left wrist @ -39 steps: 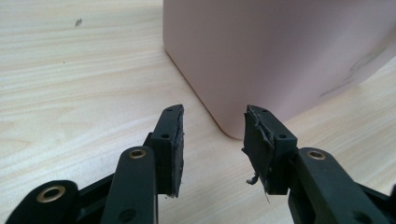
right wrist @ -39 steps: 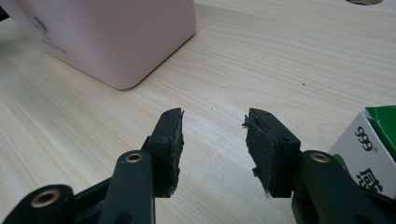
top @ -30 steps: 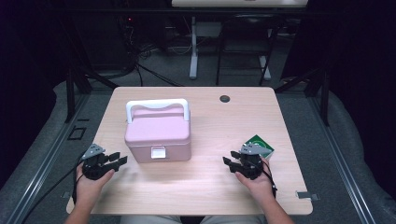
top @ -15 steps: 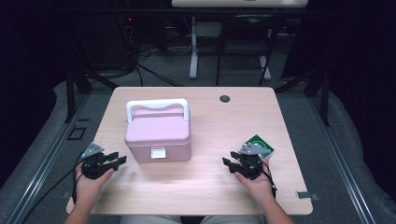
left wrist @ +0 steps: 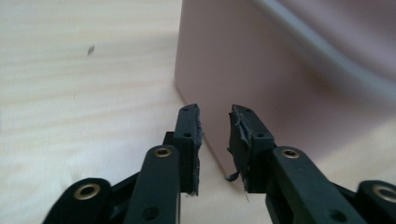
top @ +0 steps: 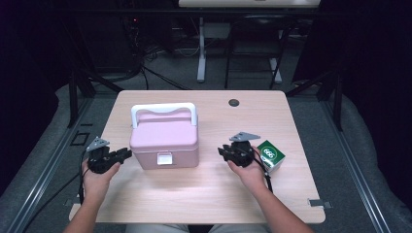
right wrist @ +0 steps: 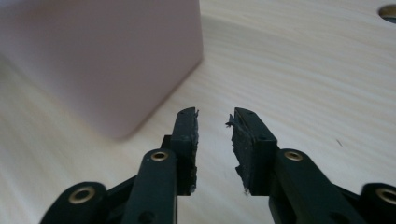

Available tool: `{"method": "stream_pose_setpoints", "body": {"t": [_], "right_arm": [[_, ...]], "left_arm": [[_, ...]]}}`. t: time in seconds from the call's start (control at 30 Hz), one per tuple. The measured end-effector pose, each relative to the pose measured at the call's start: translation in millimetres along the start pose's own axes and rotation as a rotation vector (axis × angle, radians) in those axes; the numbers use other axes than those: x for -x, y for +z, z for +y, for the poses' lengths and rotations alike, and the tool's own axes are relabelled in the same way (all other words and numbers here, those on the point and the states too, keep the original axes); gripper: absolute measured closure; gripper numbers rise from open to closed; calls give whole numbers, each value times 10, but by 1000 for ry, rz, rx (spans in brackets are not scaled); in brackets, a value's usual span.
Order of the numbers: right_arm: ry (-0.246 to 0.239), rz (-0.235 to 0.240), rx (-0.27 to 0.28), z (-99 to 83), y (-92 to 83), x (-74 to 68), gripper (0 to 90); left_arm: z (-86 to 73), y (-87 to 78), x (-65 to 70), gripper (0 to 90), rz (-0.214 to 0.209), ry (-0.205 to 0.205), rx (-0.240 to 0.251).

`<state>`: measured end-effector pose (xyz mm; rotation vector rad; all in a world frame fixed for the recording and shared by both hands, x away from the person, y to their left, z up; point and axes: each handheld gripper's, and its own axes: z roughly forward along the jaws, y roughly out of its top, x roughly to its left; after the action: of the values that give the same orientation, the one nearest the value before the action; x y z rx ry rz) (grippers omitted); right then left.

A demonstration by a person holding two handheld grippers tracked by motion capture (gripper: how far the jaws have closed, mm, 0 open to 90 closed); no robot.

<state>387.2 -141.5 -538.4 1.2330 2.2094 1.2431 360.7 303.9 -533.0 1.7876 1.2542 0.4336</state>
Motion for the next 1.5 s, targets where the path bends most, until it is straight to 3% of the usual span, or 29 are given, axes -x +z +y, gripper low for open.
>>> {"method": "stream_pose_setpoints", "body": {"t": [0.23,0.37,0.5,0.7,0.9,1.17,1.33,1.5], "right_arm": [[21,26,50,317,422,-117,748],[28,34,52,381,531,-195,752],[7,20,61,398,533,-309,868],[-3,-4,62,315,385,-347,900],[9,-25,68,159,154,-310,900],[-26,-20,53,-116,-275,-295,900],[-51,-4,39,-272,-517,-356,900],[-81,14,30,-432,-764,-422,900]], "left_arm": [[138,141,-14,828,-47,-5,48],[135,150,46,871,-28,7,54],[137,138,91,899,-8,14,55],[127,109,278,900,4,80,21],[70,76,531,900,-35,138,-2],[-17,14,787,900,-99,176,-25],[-104,-65,910,900,-128,186,-30],[-206,-154,999,900,-196,182,-41]]}}
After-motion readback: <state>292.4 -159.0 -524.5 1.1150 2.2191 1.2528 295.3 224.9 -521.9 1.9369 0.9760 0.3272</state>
